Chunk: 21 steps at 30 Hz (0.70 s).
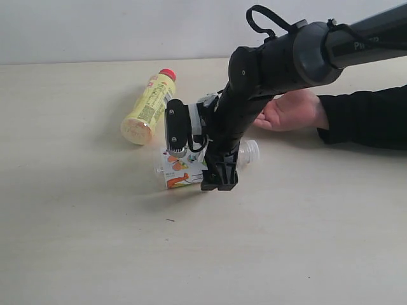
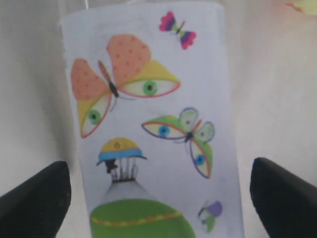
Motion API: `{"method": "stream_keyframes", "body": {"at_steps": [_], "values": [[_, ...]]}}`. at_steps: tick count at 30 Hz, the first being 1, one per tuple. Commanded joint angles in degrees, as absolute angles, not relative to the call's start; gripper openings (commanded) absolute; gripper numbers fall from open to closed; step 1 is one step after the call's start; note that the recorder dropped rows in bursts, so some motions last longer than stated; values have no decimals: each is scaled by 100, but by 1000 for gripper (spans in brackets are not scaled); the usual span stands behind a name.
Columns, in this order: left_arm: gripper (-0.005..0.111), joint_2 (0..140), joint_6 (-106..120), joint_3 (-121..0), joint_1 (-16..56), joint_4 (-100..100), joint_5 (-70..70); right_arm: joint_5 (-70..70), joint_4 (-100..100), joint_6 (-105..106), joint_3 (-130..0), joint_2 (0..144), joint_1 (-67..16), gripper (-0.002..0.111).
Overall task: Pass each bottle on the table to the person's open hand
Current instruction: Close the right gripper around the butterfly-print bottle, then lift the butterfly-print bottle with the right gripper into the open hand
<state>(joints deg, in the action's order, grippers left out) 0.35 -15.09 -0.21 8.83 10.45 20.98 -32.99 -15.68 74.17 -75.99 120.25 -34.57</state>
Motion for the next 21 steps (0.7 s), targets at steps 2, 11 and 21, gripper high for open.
{"method": "stream_keyframes", "body": {"at_steps": [2,11,21], "values": [[2,0,-1500,0,910,1043,2071,-3220,-1657,7385,-7642,12024,-3465,83],[2,0,-1500,0,910,1043,2071,-3381,-1656,7385,-7642,12012,-3465,13],[2,0,-1500,0,910,1043,2071,-3777,-1656,6850,-7642,11142,-3465,0]]}}
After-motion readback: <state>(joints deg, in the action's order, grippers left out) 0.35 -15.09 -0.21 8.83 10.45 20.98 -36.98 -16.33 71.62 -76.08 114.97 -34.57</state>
